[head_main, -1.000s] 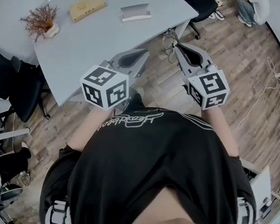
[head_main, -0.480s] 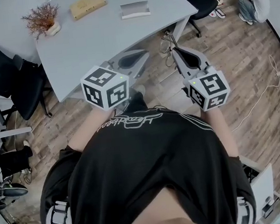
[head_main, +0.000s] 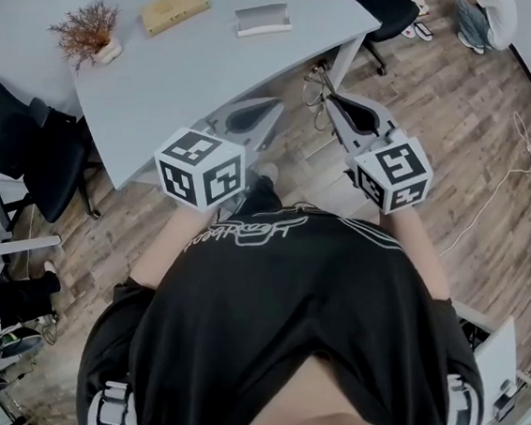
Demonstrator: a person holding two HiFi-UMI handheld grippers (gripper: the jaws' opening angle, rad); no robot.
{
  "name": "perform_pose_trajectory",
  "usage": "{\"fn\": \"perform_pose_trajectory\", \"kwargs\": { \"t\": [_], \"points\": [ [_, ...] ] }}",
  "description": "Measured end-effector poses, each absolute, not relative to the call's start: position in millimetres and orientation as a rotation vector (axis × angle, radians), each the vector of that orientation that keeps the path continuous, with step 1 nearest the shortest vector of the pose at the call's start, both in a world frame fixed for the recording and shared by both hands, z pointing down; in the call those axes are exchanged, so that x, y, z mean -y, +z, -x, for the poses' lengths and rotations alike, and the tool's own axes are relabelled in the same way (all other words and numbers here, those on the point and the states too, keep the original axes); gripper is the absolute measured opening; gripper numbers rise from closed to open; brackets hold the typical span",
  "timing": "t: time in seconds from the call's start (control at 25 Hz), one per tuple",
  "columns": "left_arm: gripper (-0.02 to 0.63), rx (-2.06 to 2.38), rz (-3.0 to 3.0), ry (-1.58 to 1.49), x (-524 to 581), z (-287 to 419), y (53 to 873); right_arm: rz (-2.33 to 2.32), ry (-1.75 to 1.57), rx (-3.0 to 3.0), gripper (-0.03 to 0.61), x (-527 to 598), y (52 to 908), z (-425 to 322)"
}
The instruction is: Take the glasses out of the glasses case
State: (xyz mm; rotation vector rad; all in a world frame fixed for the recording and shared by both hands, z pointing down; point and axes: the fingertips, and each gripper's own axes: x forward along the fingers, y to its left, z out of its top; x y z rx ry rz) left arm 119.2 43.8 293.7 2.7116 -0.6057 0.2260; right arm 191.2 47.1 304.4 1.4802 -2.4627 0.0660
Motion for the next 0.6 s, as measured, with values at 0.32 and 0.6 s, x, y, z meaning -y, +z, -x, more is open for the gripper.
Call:
{"fn": "perform_pose_trajectory", "kwargs": {
  "t": [0.32, 0.6],
  "points": [
    [0.008, 0.6, -2.712, 0.233, -43.8, -121.3, 294.4, -1.486, 0.074, 2.46, 0.02, -46.3, 305.5, -194.1],
    [0.008, 0.597, -2.708, 0.241, -40.3, -126.5, 297.7, -1.483, 0.088, 2.456, 0.02, -43.3, 310.7, -199.1]
  ]
}}
